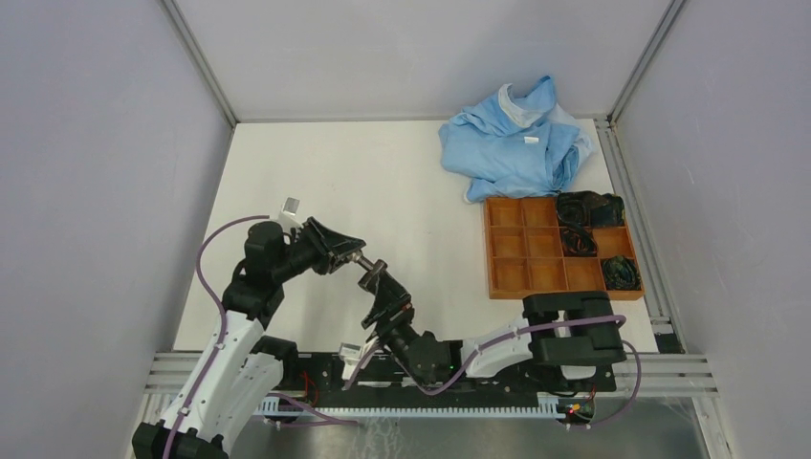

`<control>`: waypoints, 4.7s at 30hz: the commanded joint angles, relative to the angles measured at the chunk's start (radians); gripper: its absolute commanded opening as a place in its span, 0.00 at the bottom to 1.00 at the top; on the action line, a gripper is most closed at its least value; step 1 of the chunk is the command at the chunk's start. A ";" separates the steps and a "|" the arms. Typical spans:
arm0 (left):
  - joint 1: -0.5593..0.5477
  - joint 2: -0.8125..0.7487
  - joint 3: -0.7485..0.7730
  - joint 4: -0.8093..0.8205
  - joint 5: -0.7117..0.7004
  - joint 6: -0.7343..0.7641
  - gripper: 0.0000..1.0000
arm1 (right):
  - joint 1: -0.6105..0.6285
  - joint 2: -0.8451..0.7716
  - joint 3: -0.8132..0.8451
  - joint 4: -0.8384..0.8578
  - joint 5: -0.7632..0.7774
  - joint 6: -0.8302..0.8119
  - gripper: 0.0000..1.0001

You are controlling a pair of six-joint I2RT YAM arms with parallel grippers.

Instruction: Install the water faucets

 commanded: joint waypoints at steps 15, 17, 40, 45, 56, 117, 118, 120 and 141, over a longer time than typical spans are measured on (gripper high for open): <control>-0.001 -0.033 0.015 0.091 0.068 0.023 0.02 | -0.096 -0.075 0.164 -0.071 -0.129 0.433 0.31; 0.000 -0.043 -0.013 0.146 0.081 0.015 0.02 | -0.114 -0.156 0.153 -0.171 -0.200 0.628 0.29; -0.001 -0.141 -0.139 0.422 0.159 -0.014 0.02 | -0.652 -0.164 -0.048 0.537 -1.227 2.821 0.45; -0.001 -0.165 -0.143 0.429 0.133 -0.030 0.02 | -0.650 0.001 -0.089 0.785 -1.203 3.177 0.94; 0.001 -0.134 -0.110 0.304 0.075 -0.013 0.02 | -0.717 -0.406 -0.301 0.113 -1.311 2.763 0.98; 0.001 -0.132 0.038 0.162 0.134 0.072 0.02 | -0.745 -0.200 -0.039 -0.179 -1.386 2.402 0.51; 0.000 -0.134 0.039 0.163 0.137 0.073 0.02 | -0.750 -0.203 -0.037 -0.184 -1.387 2.397 0.56; 0.001 -0.137 0.043 0.158 0.138 0.073 0.02 | -0.757 -0.236 -0.031 -0.226 -1.373 2.350 0.66; 0.001 -0.033 0.103 0.085 0.071 0.047 0.02 | -0.213 -0.754 -0.027 -0.798 -0.368 0.902 0.98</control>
